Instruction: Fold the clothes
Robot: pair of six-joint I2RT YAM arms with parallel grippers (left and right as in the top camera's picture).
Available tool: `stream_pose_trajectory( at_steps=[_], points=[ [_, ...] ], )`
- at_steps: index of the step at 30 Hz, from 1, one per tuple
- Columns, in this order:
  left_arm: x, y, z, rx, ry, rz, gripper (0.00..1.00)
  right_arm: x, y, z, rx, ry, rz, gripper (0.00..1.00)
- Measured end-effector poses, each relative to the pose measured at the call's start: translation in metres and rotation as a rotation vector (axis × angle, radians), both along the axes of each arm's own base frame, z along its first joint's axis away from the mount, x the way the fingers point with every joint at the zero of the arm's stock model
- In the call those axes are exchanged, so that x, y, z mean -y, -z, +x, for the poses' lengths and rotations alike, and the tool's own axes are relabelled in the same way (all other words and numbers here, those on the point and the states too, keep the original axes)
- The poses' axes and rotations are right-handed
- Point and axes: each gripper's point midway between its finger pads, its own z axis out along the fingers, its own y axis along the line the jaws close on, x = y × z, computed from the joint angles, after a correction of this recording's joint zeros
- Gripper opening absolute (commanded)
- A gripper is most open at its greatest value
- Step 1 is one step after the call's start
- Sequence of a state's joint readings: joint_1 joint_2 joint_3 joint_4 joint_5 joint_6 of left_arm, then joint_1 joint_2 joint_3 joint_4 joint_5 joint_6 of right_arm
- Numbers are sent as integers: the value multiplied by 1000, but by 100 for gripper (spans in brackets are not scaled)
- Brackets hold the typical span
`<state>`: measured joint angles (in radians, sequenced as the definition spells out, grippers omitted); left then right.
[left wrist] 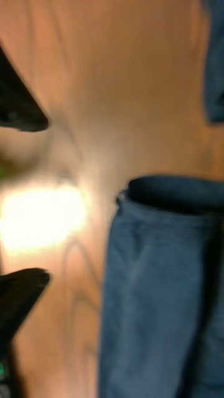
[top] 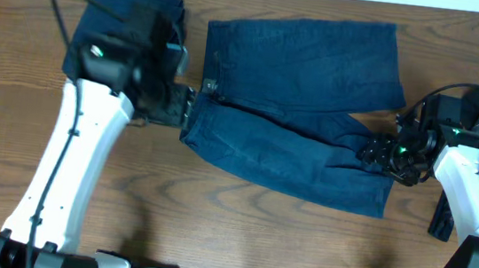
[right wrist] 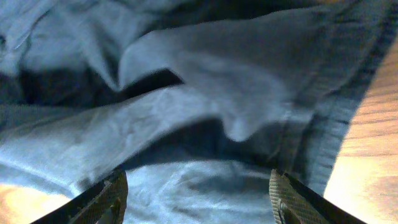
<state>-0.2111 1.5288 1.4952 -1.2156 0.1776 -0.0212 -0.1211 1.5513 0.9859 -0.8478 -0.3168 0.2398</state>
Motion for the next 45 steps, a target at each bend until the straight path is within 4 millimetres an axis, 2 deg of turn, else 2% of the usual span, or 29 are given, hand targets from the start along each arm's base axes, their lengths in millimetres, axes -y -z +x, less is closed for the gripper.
stream_pose_trajectory(
  at_steps=[3, 6, 8, 11, 14, 16, 18, 21, 29, 32, 36, 39, 42, 44, 45],
  points=[
    [11, 62, 4, -22, 45, -48, 78, -10, -4, 2, 32, -58, 52, 68],
    [16, 109, -1, -48, 72, -72, 77, -26, -12, 8, 92, -140, 134, 64],
    [19, 127, -4, -50, 86, -89, 65, -37, -19, 9, 129, -190, 194, 60],
    [28, 142, -6, -44, 134, -136, 38, -48, -25, 10, 164, -241, 248, 58],
    [34, 142, -9, -49, 169, -174, 21, -54, -26, 10, 171, -263, 260, 57],
    [35, 142, -21, -93, 194, -181, 14, -54, -25, 8, 160, -262, 254, 57],
    [30, 145, -38, -161, 210, -167, 12, -52, -22, 4, 131, -244, 241, 56],
    [21, 148, -51, -215, 201, -117, 12, -44, -15, -4, 65, -200, 196, 57],
    [-20, 155, -40, -202, -14, 108, 13, -20, -3, -15, -21, -120, 80, 60],
    [-27, 156, -36, -182, -55, 145, 16, -8, -2, -19, -47, -72, 69, 59],
    [-31, 155, -34, -174, -82, 167, 17, 6, 1, -38, -135, -19, 52, 59],
    [-32, 156, -33, -172, -93, 172, 28, 8, 3, -47, -173, -16, 39, 59],
    [-33, 155, -33, -171, -102, 176, 45, 8, 12, -55, -192, -16, 33, 51],
    [-34, 155, -33, -174, -113, 179, 56, 6, 22, -60, -195, -17, 39, 27],
    [-34, 155, -34, -177, -109, 181, 57, 4, 25, -62, -197, -20, 50, 19]
  ],
)
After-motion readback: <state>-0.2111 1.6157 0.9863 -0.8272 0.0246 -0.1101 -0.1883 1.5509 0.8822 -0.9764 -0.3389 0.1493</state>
